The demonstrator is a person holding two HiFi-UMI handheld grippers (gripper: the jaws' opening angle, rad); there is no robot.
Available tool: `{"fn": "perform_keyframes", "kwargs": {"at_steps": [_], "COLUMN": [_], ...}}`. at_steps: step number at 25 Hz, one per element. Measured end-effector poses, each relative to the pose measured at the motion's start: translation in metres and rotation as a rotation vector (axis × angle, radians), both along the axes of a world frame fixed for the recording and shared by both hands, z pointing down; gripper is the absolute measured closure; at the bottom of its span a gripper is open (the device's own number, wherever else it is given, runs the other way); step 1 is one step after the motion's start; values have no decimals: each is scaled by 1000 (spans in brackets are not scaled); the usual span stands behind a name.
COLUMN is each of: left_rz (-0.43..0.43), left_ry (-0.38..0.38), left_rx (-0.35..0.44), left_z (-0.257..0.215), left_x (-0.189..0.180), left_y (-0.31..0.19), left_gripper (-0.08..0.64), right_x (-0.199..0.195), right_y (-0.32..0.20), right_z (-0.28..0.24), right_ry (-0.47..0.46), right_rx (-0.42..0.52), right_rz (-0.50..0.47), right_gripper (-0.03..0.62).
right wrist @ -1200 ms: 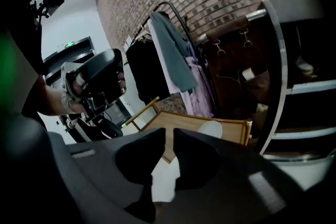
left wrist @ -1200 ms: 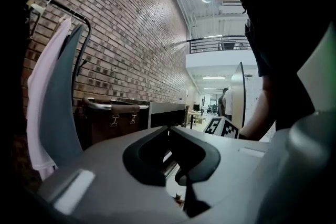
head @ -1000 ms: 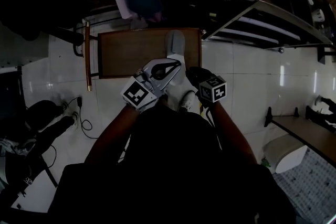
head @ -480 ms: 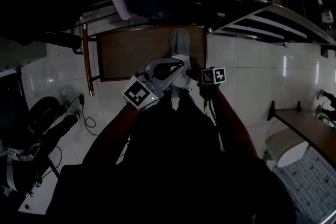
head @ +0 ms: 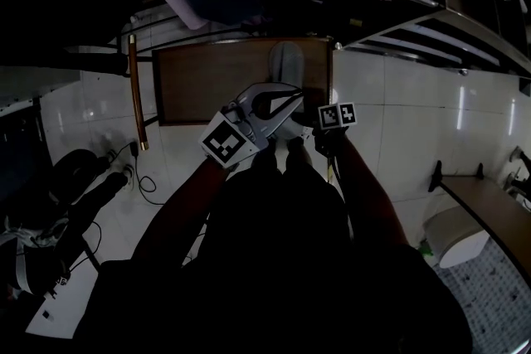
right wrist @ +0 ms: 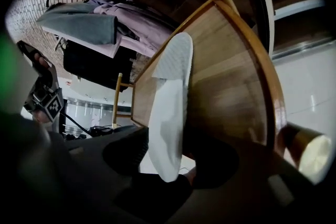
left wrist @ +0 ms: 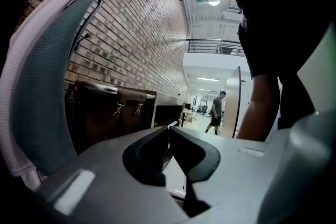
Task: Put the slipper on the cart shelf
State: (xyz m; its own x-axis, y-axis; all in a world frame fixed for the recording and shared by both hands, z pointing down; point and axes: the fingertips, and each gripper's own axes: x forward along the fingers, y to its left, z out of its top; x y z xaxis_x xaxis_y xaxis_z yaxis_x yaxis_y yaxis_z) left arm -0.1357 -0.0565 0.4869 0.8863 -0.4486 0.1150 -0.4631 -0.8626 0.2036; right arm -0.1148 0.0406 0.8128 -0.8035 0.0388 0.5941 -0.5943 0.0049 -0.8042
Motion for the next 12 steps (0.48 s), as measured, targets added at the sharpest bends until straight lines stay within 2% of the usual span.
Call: {"fn": "perform_keyframes", "kwargs": {"at_steps": [7,12], "left_rz": [7,-5], "left_ry": [-3,-26], "left_rx": [-32,-47], "left_z": [19,31], "left_x": [15,12], "left_y": [-7,-9], "left_gripper": [546,546], "right_x": [-9,-25], "right_y": [-2,-2], "right_z": [8,8], "right_ry": [-116,-149], "right_rx": [-10,-23], "right_rz": [15,-30], "right_gripper": [353,353]}}
